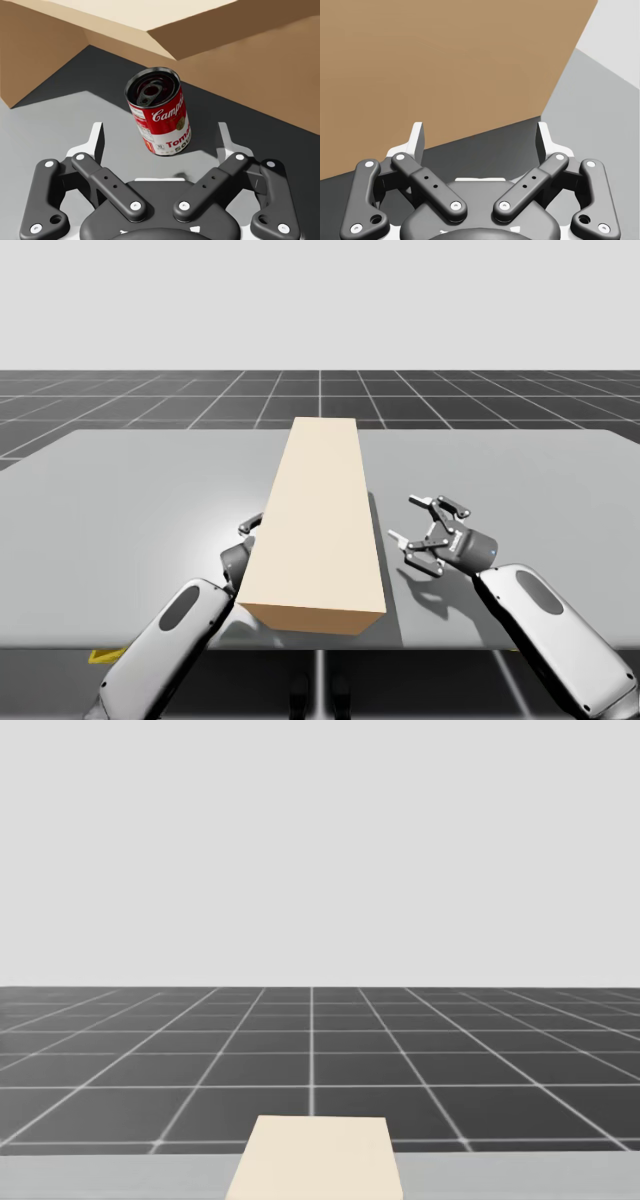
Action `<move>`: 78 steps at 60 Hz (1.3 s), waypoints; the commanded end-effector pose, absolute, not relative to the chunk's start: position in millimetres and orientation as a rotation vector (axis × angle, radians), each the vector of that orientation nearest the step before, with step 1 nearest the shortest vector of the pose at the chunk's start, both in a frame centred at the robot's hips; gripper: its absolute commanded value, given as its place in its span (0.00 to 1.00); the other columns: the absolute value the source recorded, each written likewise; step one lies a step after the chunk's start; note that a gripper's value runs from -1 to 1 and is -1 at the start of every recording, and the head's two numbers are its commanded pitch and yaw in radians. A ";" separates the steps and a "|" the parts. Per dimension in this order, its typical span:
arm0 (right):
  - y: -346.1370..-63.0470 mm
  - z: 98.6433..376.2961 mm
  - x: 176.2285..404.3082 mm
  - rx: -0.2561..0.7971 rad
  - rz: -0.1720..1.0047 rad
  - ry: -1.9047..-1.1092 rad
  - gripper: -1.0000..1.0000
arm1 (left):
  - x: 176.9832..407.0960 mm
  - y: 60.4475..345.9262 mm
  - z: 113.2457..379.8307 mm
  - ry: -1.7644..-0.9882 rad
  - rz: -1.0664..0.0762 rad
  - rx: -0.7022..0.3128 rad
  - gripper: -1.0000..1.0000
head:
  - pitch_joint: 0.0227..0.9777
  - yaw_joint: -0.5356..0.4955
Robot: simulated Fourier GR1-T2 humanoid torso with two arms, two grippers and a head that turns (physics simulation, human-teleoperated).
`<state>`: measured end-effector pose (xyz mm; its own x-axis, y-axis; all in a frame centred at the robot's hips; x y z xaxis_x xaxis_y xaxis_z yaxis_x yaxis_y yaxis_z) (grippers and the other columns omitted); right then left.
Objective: Retrieve the object from inside the box.
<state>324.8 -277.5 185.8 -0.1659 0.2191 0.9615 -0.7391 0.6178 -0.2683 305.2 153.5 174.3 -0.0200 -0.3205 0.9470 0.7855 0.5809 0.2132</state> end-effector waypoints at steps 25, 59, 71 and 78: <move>-274.1 184.2 323.1 0.436 0.921 -1.526 0.00 | 374.2 97.3 143.8 -1.196 -0.915 -0.576 0.00 | 0.10 0.50; -276.6 184.9 323.5 0.430 0.918 -1.530 0.00 | 363.5 162.8 158.2 -1.226 -0.778 -0.514 1.00 | 0.10 0.50; -282.9 187.3 323.7 0.430 0.907 -1.536 0.00 | 336.9 245.5 188.8 -1.315 -0.677 -0.384 1.00 | 0.09 0.50; -282.3 186.5 323.0 0.428 0.915 -1.528 0.00 | 328.0 267.5 214.7 -1.358 -0.659 -0.322 1.00 | 0.08 0.50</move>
<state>323.2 -281.0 186.9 -0.1913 0.2346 0.9531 -0.7257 0.6200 -0.2983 330.7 238.7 172.4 0.1647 -0.2410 0.9565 0.5804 0.8077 0.1036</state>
